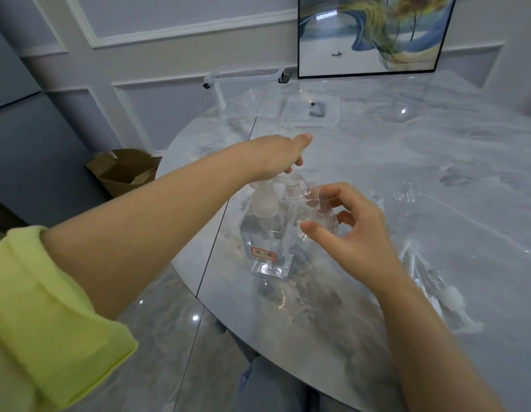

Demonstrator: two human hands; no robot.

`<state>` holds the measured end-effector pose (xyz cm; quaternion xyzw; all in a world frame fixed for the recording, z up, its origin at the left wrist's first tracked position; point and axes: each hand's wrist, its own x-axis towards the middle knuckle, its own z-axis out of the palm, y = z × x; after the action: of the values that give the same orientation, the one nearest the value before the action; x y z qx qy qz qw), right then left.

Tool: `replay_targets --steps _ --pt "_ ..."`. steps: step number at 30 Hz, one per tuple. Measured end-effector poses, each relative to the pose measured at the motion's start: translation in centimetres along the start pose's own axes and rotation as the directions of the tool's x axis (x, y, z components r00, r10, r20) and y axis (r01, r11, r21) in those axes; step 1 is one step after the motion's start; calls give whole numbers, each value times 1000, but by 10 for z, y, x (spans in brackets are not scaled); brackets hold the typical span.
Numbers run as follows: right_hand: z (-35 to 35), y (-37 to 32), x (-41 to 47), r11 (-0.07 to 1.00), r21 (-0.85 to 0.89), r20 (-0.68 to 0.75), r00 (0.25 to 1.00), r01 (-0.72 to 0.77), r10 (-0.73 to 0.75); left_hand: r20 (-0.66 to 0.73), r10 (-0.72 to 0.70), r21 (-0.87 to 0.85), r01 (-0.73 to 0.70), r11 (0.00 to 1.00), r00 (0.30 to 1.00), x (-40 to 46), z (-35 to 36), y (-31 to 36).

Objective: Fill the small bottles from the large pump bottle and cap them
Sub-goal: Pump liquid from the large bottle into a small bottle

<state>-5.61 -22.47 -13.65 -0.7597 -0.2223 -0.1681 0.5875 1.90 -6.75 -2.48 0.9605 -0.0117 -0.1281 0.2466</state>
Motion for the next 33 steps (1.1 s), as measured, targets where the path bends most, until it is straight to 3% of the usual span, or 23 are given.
replay_targets --steps 23,33 --pt "1 4 -1 999 -39 23 999 -38 39 8 15 -126 -14 992 1000 1 7 -7" --pt "2 2 -1 999 -33 21 1000 -11 11 -13 30 -87 -31 996 999 0 7 -6"
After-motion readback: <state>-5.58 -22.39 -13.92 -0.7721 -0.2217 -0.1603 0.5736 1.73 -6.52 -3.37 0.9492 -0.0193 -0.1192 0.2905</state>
